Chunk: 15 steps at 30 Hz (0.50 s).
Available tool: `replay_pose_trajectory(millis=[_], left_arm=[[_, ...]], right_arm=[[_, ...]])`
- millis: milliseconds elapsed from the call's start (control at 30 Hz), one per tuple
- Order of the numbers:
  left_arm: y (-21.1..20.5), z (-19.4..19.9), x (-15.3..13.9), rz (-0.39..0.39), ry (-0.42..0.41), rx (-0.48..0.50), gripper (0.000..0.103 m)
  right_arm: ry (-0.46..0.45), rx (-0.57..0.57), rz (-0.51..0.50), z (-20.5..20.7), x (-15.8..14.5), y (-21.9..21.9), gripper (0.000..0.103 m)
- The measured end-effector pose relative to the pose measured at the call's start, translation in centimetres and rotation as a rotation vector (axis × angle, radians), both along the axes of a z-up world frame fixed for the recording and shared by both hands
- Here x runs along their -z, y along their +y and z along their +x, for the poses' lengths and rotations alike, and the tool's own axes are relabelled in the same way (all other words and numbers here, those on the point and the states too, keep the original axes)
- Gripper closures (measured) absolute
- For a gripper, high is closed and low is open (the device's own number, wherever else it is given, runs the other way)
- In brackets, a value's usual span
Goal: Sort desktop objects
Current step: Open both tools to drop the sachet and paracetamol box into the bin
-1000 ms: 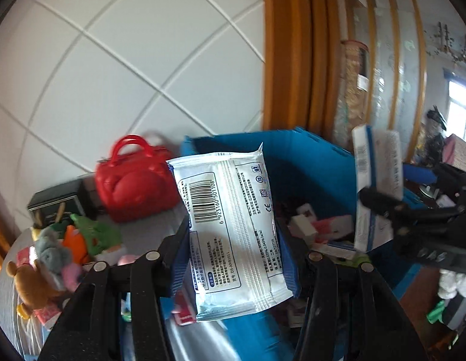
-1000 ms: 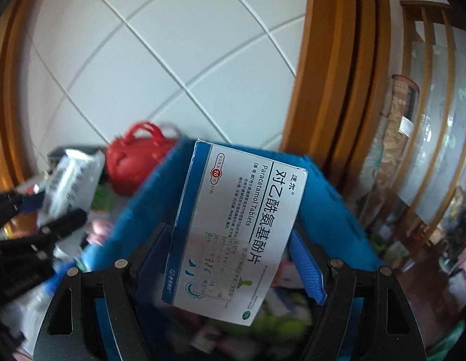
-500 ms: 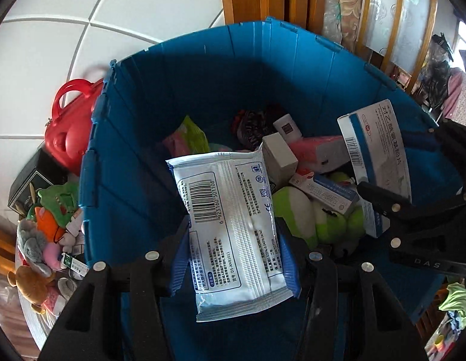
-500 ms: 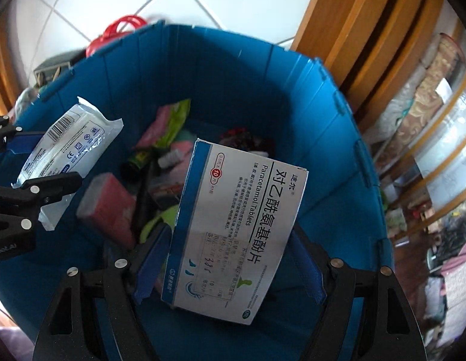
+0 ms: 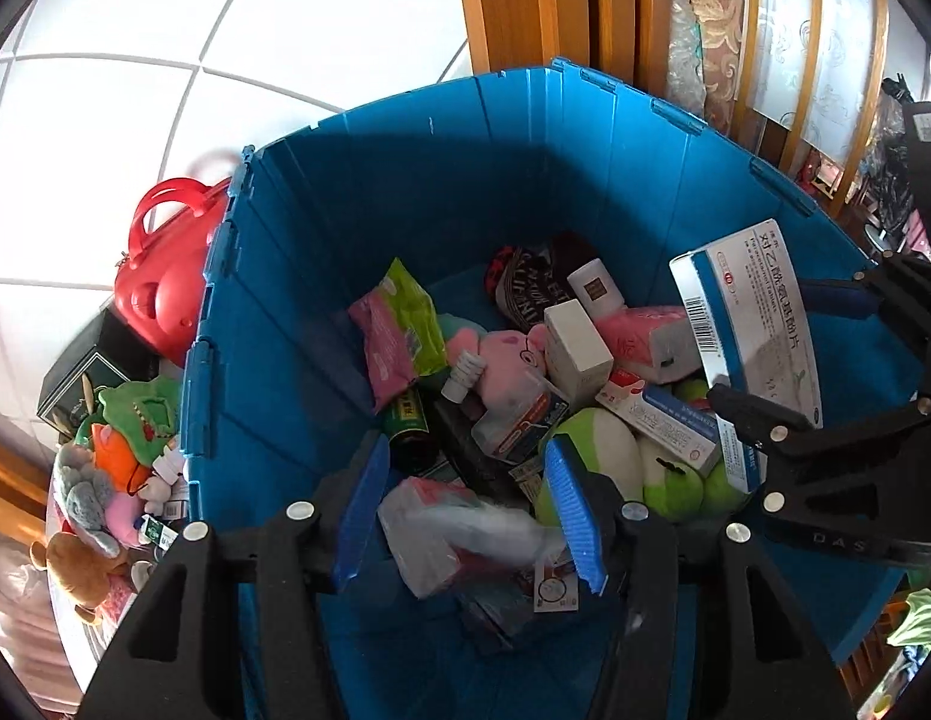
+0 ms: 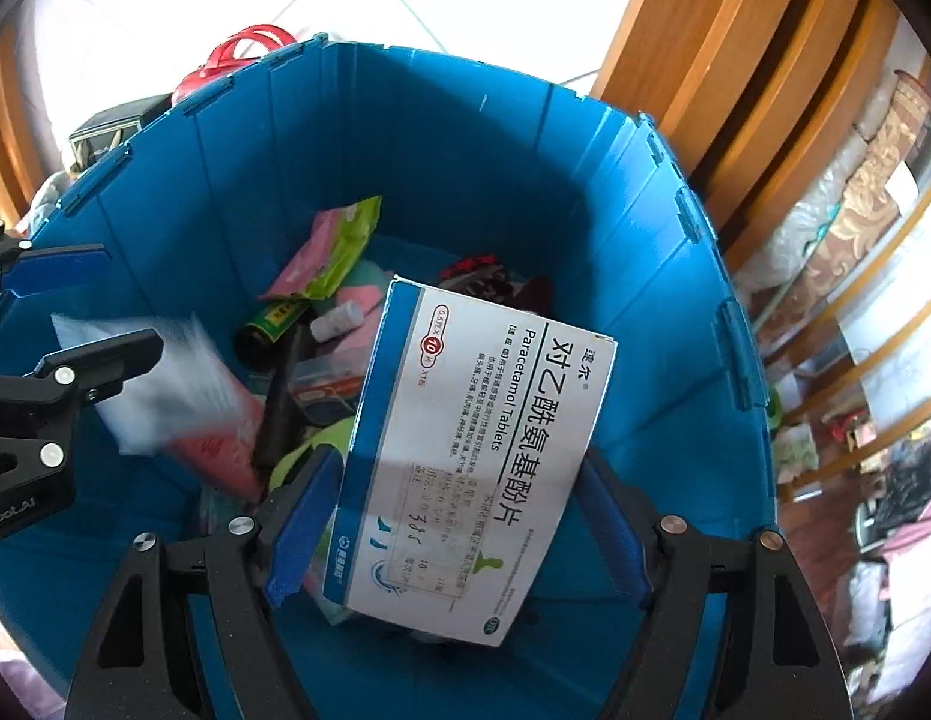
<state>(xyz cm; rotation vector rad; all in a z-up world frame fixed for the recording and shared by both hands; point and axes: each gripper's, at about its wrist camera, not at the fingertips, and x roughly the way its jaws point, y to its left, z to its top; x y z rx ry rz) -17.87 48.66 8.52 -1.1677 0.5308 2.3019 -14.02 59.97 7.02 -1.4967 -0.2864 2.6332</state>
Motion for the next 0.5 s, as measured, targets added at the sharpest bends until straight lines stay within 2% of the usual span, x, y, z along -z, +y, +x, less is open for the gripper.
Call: replay_pose_trajectory(millis=[333,433,500], left_arm=[[-1.3,0.4,-0.1,0.016,-0.012,-0.022,0.049],[-1.8,0.8,-0.5,0.029,-0.005,-0.026,0.049],[-2.1,1.2,-0.9,0.043,0.003,-0.027,0.049]], right_arm=[[0.001,-0.019,0.039,-0.5,-0.1,-1.1,0.023],[0.017,-0.011,0.039,-0.1,-0.6,-1.1,0.016],[0.026,-0.006,0.033,0.4,-1.0,-1.1,0.016]])
